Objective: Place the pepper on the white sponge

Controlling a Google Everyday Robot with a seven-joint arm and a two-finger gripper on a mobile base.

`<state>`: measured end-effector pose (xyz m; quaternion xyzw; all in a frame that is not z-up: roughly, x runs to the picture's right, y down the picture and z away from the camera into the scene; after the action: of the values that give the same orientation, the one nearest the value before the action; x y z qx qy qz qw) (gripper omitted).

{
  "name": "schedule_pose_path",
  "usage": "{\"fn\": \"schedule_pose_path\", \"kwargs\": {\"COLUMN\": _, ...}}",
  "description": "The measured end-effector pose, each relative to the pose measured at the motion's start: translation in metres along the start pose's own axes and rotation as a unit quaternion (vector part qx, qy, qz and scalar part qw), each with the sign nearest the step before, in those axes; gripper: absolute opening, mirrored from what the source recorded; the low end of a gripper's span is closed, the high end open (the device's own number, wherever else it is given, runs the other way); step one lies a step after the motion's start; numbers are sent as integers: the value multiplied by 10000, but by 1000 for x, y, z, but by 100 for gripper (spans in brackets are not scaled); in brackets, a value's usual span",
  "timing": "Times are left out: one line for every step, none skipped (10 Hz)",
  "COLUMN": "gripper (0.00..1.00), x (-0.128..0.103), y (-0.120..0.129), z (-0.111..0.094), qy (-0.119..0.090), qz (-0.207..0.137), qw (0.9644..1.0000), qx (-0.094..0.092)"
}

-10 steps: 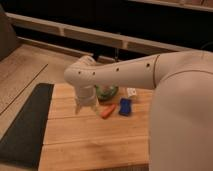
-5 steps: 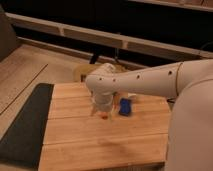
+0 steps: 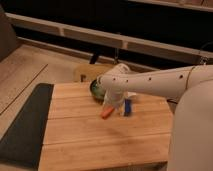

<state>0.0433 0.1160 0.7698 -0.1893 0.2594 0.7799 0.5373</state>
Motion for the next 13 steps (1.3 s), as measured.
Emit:
{"fn": "schedule_pose_path", "kwargs": {"gripper": 65, "x": -10, "y": 3, "z": 8, "qy": -13, "qz": 7, "qw": 10000, "qx": -61}}
{"fn": "schedule_pose_path", "kwargs": {"gripper": 65, "x": -19, "y": 7, "z": 16, "qy": -25, "qz": 22, "qw": 9999, "qx": -98}}
{"fn": "schedule_pose_path", "kwargs": {"gripper": 65, "x": -26, "y": 11, "z": 22, "qy": -35, "qz": 44, "qw": 9999, "qx": -94}}
{"fn": "schedule_pose_path", "kwargs": {"gripper": 65, "x": -31, "y": 14, "z": 27, "qy": -37, "qz": 95, "qw": 9999, "qx": -79}}
{"fn": "schedule_pose_path", "kwargs": {"gripper": 65, "x": -39, "y": 20, "z": 36, "qy": -39, "qz": 175, "qw": 9998, "qx": -30}}
{"fn": "schedule_pose_path", "kwargs": {"gripper": 65, "x": -42, "y": 23, "z": 41, "qy": -32, "qz": 242, "qw": 9997, "qx": -7}}
{"fn": "schedule_pose_path", "kwargs": {"gripper": 65, "x": -45, "y": 25, "z": 46, "qy": -32, "qz": 318, "qw": 9995, "qx": 16}}
{"fn": "schedule_pose_path", "kwargs": {"gripper": 65, "x": -48, "y": 29, "z": 50, "qy": -26, "qz": 406, "qw": 9992, "qx": 14}}
{"fn": "schedule_pose_path", "kwargs": {"gripper": 65, "x": -48, "y": 37, "z": 54, "qy": -16, "qz": 495, "qw": 9988, "qx": -15}}
{"fn": "schedule_pose_path", "kwargs": {"gripper": 65, "x": -48, "y": 44, "z": 57, "qy": -16, "qz": 492, "qw": 9988, "qx": -27}}
{"fn": "schedule_pose_path", "kwargs": {"gripper": 65, "x": -44, "y": 55, "z": 62, "qy": -6, "qz": 441, "qw": 9990, "qx": -34}}
{"fn": "schedule_pose_path", "kwargs": {"gripper": 65, "x": -42, "y": 60, "z": 66, "qy": 12, "qz": 400, "qw": 9992, "qx": -32}}
{"fn": "schedule_pose_path", "kwargs": {"gripper": 65, "x": -40, "y": 65, "z": 70, "qy": 7, "qz": 332, "qw": 9994, "qx": -5}}
